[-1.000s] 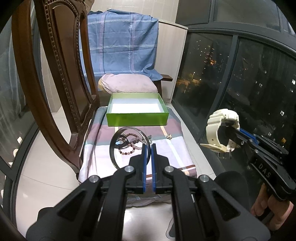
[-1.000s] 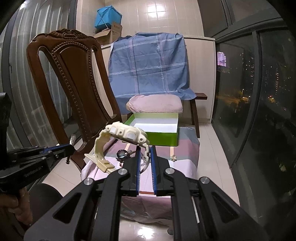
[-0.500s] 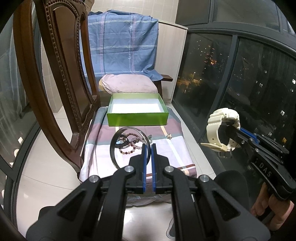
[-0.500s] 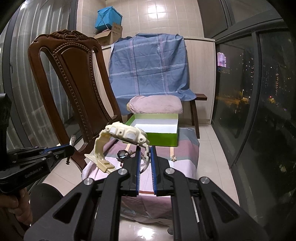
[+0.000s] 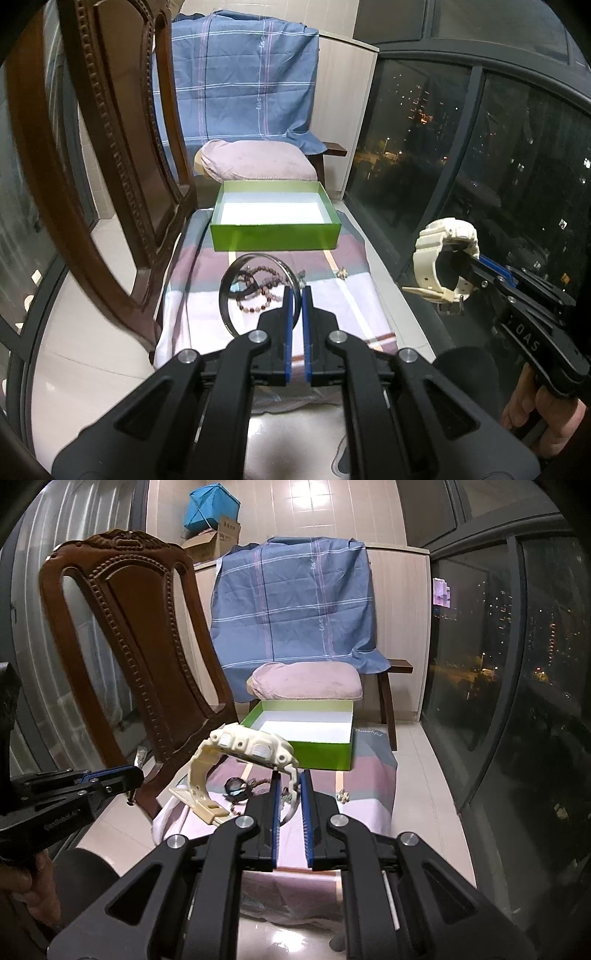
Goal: Organize jewelry
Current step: 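Lift the bangle with the left tool while the right tool lifts the white watch, then lower the bangle into the green box and open the left tool while the right tool releases the watch there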
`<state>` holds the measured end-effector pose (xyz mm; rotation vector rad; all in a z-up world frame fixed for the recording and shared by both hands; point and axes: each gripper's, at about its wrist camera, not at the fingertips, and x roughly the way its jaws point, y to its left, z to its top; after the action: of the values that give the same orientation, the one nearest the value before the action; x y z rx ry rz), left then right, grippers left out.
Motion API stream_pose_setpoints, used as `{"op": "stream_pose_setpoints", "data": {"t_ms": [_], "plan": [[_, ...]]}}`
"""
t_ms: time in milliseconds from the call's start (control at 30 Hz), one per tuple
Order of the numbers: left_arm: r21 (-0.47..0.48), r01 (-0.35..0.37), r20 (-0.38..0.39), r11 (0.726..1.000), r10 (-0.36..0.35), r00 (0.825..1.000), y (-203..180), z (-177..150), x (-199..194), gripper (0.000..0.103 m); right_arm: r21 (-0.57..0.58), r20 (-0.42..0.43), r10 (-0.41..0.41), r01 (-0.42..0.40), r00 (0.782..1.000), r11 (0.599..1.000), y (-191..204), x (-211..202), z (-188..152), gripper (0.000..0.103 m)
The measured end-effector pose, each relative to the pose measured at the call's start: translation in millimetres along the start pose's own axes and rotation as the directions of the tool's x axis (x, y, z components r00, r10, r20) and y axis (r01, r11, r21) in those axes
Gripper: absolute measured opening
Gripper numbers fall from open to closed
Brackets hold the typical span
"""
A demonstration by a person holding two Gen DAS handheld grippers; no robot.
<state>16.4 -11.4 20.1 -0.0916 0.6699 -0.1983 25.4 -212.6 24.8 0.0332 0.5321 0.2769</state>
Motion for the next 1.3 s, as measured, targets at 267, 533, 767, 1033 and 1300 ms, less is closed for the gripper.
{"op": "stream_pose_setpoints", "data": {"t_ms": [267,533,767,1033,1300], "plan": [[0.001,0.031,0.004,1.0,-0.031,1.0,11,66,54,0.005,-0.016,0.012,-0.024,0.025,1.0,1.0,-16,58,49,0.011],[0.004,-0.005,-0.002,1.0,0.005,1.0,35,133,136,0.005,-0.038,0.01,-0.031,0.031,0.999,0.999,-26,136,105,0.011],[-0.015,-0.051,-0.072,0.999,0.05,0.996,62,166,222,0.005,-0.023,-0.021,-0.025,0.024,0.999,0.999,-35,212,132,0.011],[-0.027,-0.081,-0.166,0.996,0.076,0.983,84,175,316,0.005,0.021,-0.156,-0.047,0.05,0.987,0.998,-57,323,127,0.011],[-0.016,-0.115,-0.28,0.993,0.106,0.954,98,168,397,0.005,0.072,-0.321,-0.05,0.077,0.946,0.994,-78,412,105,0.011]]}}
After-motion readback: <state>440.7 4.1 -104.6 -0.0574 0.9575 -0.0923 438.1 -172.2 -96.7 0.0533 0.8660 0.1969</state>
